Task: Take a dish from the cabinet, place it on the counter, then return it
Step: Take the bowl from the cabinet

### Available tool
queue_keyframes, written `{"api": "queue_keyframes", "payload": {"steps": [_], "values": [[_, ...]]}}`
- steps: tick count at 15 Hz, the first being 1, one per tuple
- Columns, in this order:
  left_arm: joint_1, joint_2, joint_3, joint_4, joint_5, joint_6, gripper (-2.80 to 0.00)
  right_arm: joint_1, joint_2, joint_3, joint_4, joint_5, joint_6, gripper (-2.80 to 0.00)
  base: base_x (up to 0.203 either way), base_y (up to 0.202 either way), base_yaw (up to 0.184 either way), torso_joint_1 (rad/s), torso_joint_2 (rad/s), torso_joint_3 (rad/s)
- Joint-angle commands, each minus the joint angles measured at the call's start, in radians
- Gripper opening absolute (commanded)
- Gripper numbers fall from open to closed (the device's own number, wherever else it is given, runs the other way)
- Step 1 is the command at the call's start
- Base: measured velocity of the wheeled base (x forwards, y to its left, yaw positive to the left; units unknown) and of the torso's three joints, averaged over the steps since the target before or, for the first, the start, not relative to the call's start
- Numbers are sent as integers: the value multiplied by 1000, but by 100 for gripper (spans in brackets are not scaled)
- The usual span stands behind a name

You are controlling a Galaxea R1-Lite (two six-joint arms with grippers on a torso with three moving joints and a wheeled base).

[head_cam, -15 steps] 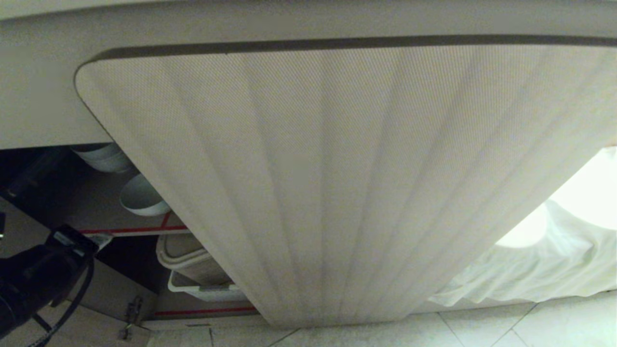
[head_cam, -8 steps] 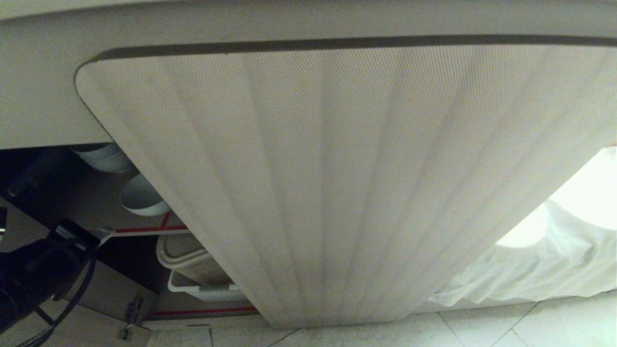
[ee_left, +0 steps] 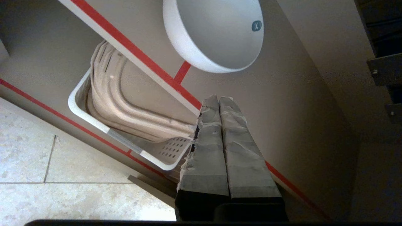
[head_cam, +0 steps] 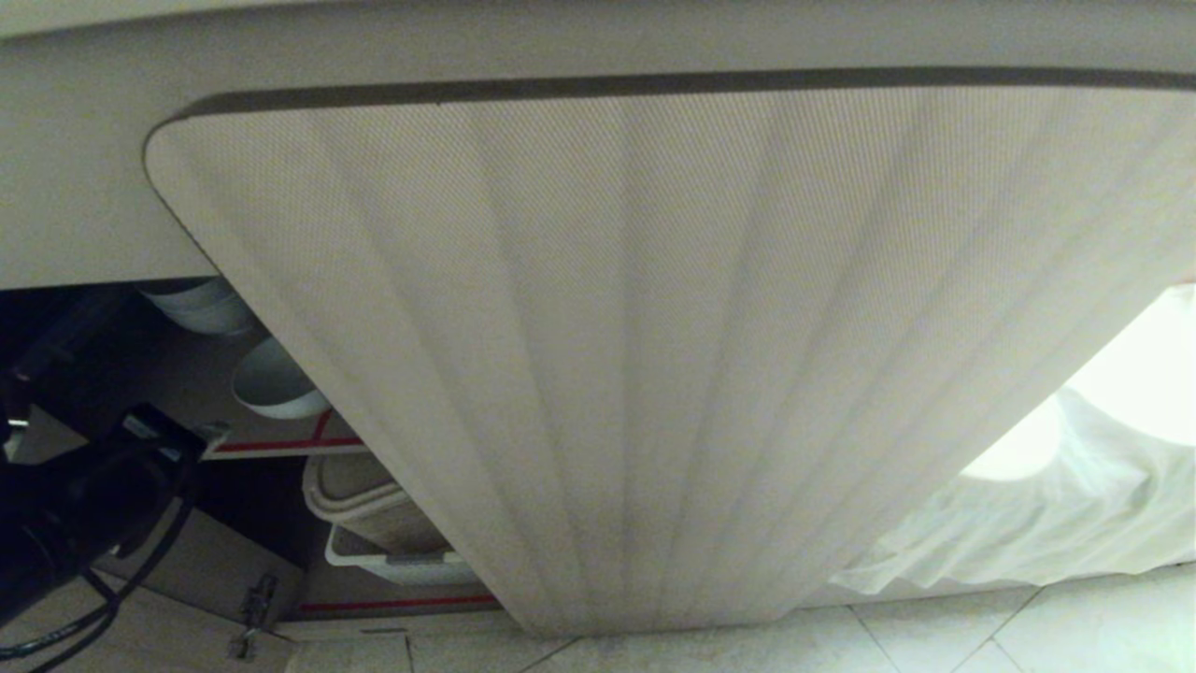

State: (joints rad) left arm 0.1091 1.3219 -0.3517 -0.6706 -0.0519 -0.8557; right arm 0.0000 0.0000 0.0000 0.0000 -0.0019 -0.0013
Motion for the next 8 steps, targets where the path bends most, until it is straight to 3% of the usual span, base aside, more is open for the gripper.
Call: {"api": "queue_keyframes", "payload": {"steps": [1,8], "values": [[1,22,-12,-4,0,-5,-280,1,0,0,0,0,0,-280,0,0,0,0,0,0],[0,56,-47,-4,1,-35,-280,0,0,0,0,0,0,-280,0,0,0,0,0,0]]}}
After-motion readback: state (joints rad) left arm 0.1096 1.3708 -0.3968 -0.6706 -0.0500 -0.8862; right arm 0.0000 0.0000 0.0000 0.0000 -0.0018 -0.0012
